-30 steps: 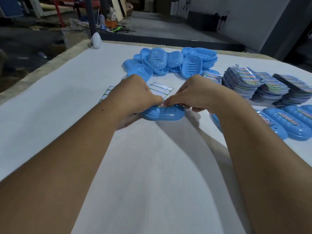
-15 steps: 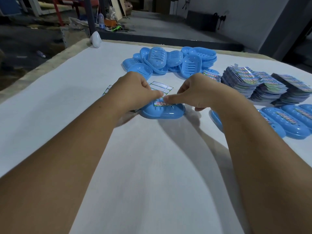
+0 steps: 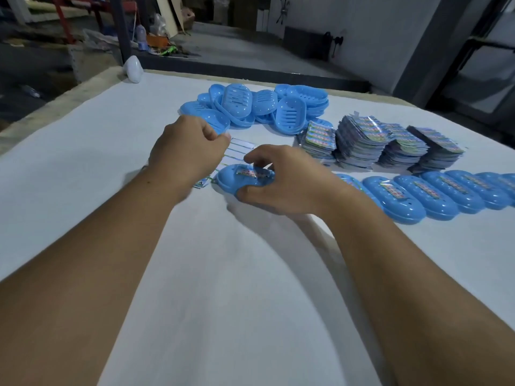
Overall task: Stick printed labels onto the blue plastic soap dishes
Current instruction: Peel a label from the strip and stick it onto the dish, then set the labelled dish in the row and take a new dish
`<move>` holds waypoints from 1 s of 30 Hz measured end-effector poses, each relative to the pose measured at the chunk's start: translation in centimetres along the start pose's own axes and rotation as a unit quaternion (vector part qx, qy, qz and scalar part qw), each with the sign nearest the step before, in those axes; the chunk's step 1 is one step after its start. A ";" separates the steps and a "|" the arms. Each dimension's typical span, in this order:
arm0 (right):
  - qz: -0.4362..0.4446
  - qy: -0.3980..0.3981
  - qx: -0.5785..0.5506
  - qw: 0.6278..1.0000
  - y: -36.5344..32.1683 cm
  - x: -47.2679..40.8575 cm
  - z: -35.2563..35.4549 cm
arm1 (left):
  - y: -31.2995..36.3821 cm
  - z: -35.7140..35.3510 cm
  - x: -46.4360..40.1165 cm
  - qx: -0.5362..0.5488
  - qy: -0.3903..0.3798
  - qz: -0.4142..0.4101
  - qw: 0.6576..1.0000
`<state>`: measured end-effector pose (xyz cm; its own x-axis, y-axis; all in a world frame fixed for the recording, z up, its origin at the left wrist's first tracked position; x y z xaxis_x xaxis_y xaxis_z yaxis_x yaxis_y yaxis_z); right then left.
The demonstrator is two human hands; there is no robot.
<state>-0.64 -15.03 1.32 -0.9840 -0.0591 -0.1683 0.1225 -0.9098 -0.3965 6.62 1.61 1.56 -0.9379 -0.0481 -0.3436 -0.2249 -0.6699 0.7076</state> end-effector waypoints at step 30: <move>-0.256 0.110 0.127 0.952 8.1 8.4 3.7 | 0.0 -0.9 0.1 -0.032 -0.039 -0.022 0.998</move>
<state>-8.39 -24.45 0.00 -0.8512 0.4819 -0.2080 -0.4294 -0.8672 -0.2521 6.80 0.95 1.00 -0.9457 0.0390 -0.3227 -0.2518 -0.7157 0.6514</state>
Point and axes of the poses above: each hand's wrist, its own x-axis away from the middle knuckle, its own z-axis out of the back of the hand, y = z × x, the point moved 8 cm from there along -x, towards the middle knuckle
